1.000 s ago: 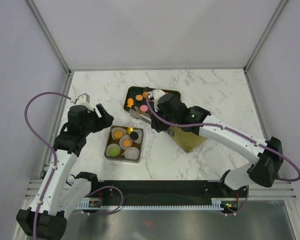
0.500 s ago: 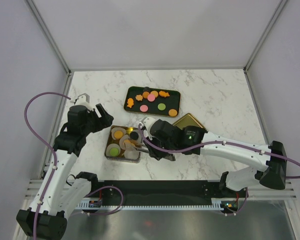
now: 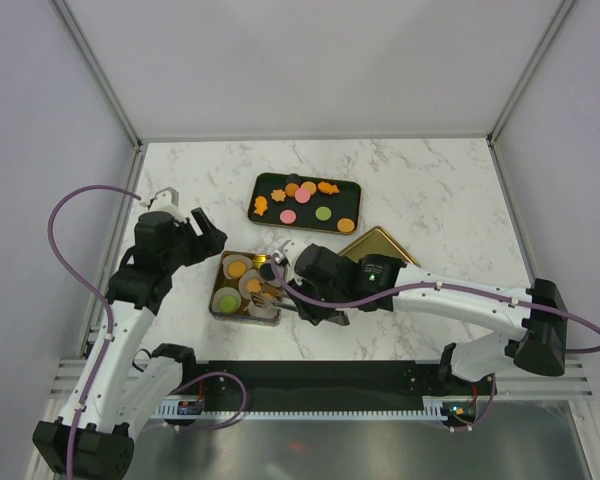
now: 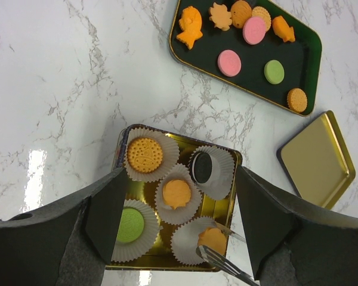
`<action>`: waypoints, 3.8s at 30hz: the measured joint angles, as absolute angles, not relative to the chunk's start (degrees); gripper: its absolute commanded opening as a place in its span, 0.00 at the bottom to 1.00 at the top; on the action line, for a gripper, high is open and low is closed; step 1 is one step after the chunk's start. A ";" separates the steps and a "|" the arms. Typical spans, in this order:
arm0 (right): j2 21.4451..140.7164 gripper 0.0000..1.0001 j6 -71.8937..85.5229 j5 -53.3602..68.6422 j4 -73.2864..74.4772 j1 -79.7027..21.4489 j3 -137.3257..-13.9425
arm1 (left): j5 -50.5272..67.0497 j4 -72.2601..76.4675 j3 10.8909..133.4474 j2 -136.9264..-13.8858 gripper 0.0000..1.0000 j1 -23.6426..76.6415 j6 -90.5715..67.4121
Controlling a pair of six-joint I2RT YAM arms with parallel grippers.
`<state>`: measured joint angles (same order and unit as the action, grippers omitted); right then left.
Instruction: Pack the cookies
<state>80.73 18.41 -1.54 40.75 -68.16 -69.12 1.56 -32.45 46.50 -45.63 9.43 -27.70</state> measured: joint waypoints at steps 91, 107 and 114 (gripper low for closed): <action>87.37 0.94 21.28 -4.64 20.93 0.14 -65.12 | 12.58 -26.55 43.99 -48.82 0.91 11.77 -26.89; 58.87 0.93 27.05 -4.40 22.41 -15.90 -45.65 | -2.90 -21.17 60.71 -81.67 0.84 45.71 -29.41; 61.28 0.92 27.66 -4.64 23.22 -15.90 -45.65 | -3.97 -17.87 64.53 -95.96 0.77 48.56 -31.18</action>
